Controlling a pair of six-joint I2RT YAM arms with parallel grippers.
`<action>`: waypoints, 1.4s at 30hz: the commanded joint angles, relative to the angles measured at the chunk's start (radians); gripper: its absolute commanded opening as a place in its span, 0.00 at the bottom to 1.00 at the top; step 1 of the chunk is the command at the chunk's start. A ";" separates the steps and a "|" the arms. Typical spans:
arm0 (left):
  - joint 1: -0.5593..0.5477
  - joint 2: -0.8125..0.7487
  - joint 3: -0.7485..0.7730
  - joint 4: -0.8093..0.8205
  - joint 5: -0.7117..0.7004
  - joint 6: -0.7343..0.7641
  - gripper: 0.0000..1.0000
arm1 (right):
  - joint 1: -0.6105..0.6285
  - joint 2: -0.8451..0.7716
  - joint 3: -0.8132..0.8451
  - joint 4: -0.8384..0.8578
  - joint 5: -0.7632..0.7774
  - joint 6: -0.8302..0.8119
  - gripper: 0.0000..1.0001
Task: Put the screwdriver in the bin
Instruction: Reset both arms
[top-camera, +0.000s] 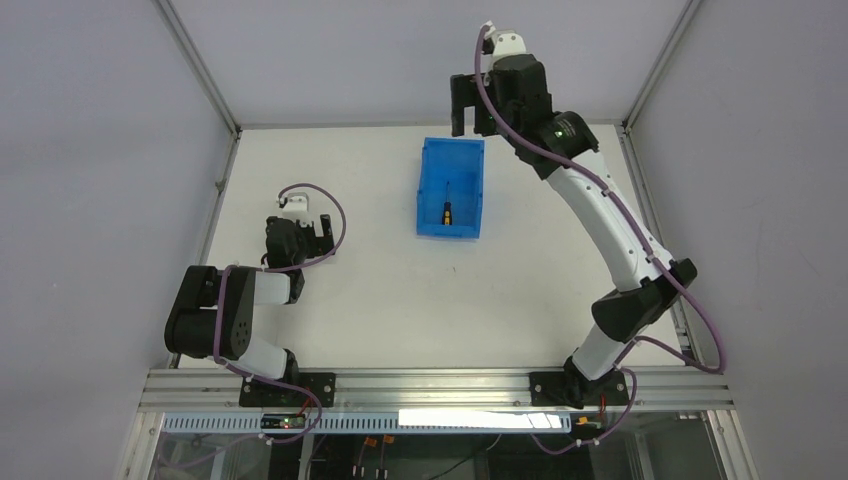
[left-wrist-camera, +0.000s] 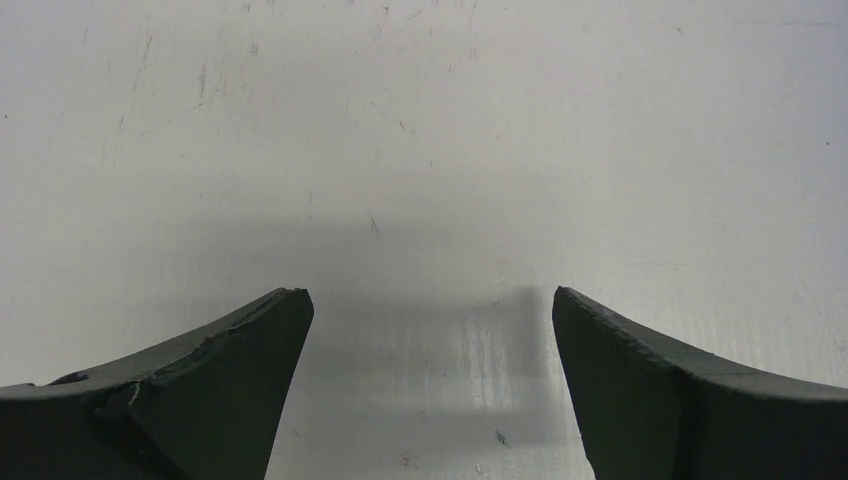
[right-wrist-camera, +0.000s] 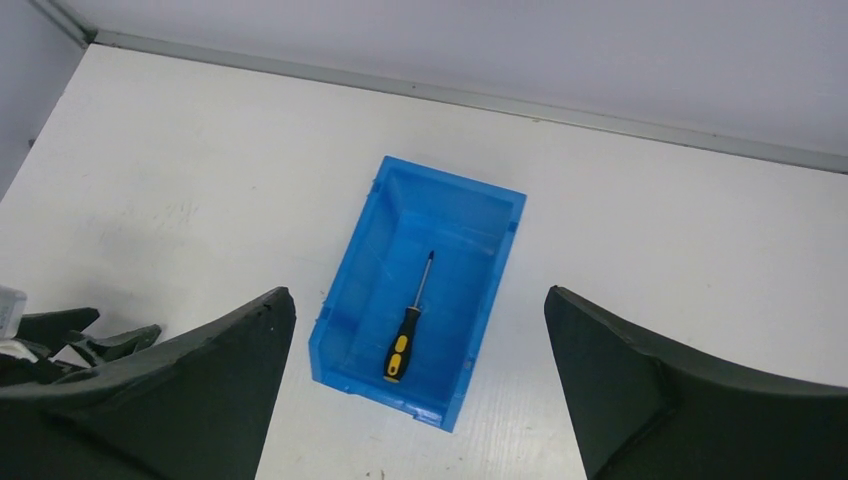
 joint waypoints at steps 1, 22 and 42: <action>0.012 -0.009 0.018 0.027 0.000 -0.008 1.00 | -0.091 -0.092 -0.032 -0.010 -0.036 -0.041 0.99; 0.014 -0.010 0.018 0.028 0.000 -0.007 1.00 | -0.594 -0.199 -0.195 -0.052 -0.364 -0.050 0.99; 0.012 -0.009 0.018 0.027 -0.001 -0.007 1.00 | -0.595 -0.230 -0.234 -0.012 -0.313 -0.060 0.99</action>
